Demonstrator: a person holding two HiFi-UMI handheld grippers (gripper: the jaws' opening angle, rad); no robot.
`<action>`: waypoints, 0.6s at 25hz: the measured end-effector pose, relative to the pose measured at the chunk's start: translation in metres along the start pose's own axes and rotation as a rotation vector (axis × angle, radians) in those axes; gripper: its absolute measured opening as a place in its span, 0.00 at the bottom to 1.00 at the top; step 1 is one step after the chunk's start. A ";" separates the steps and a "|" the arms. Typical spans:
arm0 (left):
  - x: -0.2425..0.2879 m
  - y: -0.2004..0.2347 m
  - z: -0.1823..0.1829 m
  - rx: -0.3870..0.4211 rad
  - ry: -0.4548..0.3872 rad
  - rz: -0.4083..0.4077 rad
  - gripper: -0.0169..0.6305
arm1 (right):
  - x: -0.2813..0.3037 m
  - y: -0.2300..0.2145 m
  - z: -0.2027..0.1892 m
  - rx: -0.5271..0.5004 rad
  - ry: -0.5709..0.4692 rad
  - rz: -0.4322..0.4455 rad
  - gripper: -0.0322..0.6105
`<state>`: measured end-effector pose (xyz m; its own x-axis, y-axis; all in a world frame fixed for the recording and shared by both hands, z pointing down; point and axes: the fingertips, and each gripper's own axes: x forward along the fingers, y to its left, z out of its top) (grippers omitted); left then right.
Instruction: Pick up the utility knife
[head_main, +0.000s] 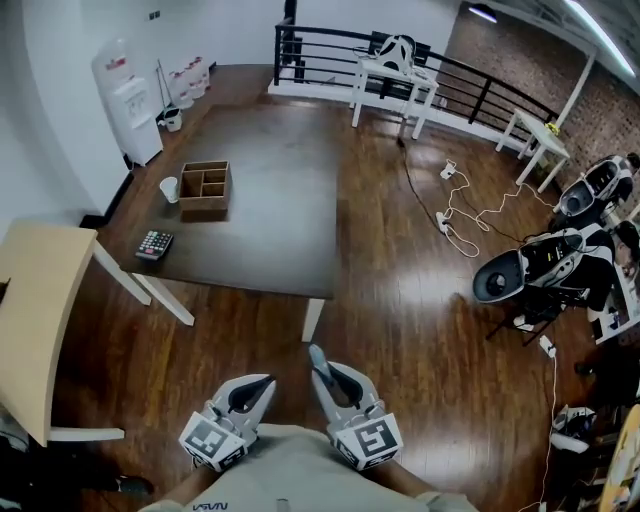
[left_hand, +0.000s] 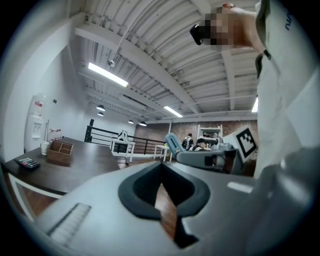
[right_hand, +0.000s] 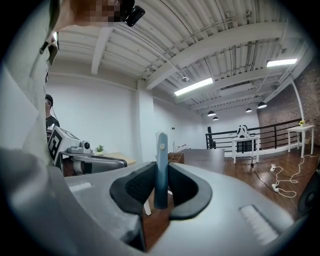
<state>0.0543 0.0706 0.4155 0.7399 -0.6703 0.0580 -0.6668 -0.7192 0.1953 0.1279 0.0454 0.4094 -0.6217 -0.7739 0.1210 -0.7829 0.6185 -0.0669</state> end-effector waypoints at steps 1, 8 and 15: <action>0.000 -0.005 -0.003 0.006 -0.001 0.021 0.01 | -0.007 -0.002 -0.003 0.003 -0.005 0.010 0.16; -0.011 -0.042 -0.032 0.054 0.025 0.120 0.01 | -0.045 0.008 -0.015 -0.004 -0.036 0.105 0.16; -0.028 -0.071 -0.042 0.029 0.015 0.187 0.01 | -0.078 0.026 -0.033 -0.015 0.000 0.165 0.16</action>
<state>0.0848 0.1483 0.4410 0.6041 -0.7899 0.1053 -0.7948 -0.5877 0.1513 0.1567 0.1266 0.4313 -0.7415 -0.6618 0.1101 -0.6700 0.7389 -0.0707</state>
